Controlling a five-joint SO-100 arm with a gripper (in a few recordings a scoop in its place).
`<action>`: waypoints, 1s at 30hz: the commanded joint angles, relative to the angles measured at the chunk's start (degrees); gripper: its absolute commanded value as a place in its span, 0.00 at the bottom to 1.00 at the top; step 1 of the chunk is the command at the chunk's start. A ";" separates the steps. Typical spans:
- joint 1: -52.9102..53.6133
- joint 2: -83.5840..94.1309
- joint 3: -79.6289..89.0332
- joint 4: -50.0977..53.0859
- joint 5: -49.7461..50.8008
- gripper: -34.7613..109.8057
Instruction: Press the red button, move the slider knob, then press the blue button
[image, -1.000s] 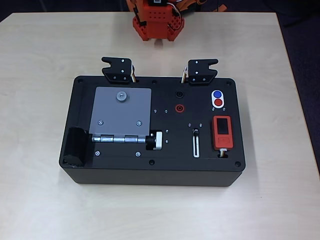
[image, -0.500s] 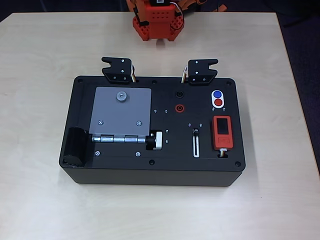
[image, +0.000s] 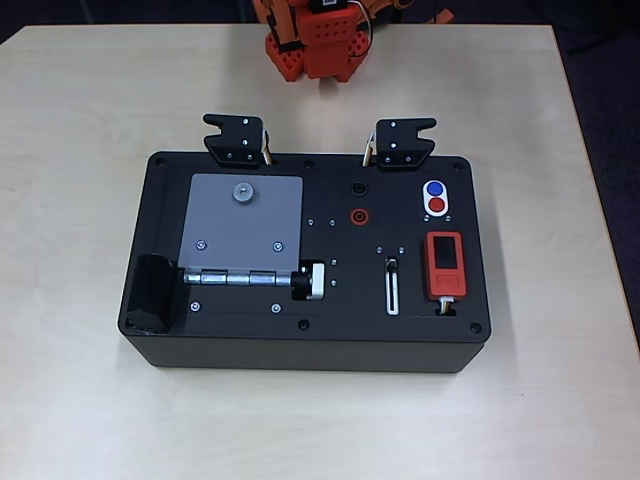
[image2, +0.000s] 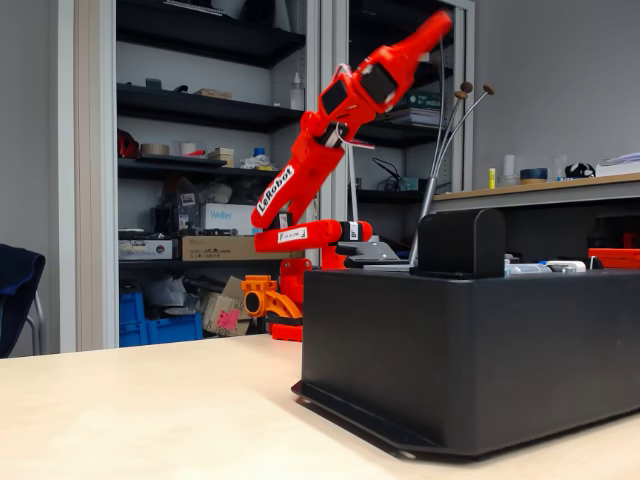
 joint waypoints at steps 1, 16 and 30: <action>-2.29 -5.19 -6.33 11.78 -10.37 0.25; -6.06 -27.69 -19.86 19.34 -50.80 0.24; -6.24 -54.76 -40.25 33.22 -42.19 0.29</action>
